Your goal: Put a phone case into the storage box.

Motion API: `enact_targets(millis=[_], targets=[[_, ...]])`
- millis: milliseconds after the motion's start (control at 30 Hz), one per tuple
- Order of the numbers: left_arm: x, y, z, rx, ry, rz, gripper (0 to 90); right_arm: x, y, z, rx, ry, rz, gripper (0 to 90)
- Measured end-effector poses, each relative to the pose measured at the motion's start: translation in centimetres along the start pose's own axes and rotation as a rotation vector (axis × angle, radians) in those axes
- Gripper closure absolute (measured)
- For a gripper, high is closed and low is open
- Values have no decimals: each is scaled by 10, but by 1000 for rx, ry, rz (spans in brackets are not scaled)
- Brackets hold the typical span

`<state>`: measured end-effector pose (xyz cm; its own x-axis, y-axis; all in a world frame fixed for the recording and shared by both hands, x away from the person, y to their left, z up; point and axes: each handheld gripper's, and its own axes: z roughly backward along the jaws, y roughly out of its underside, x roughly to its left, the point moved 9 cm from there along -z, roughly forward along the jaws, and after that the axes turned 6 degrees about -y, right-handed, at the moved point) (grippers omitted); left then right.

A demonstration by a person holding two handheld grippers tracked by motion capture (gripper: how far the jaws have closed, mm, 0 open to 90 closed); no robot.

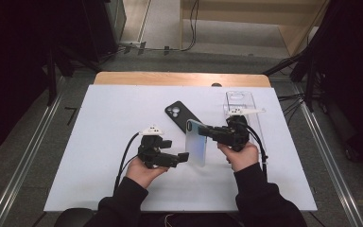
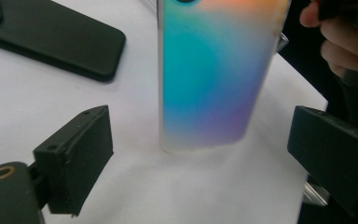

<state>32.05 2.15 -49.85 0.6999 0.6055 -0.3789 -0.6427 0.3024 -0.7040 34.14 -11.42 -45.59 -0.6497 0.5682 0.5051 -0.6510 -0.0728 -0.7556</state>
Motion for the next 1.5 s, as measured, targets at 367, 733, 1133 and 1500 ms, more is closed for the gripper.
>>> enact_targets(millis=[367,733,1133,1500], targets=[[2,-2,12,60,46,-126,157,7,2,7,17,-83,103,784],[-1,-9,19,70,120,-234,157,12,6,12,58,-179,203,784],[-7,-13,24,71,193,-319,168,27,13,8,109,-294,286,783],[-13,-16,34,51,284,-341,337,40,23,4,169,-392,337,783]])
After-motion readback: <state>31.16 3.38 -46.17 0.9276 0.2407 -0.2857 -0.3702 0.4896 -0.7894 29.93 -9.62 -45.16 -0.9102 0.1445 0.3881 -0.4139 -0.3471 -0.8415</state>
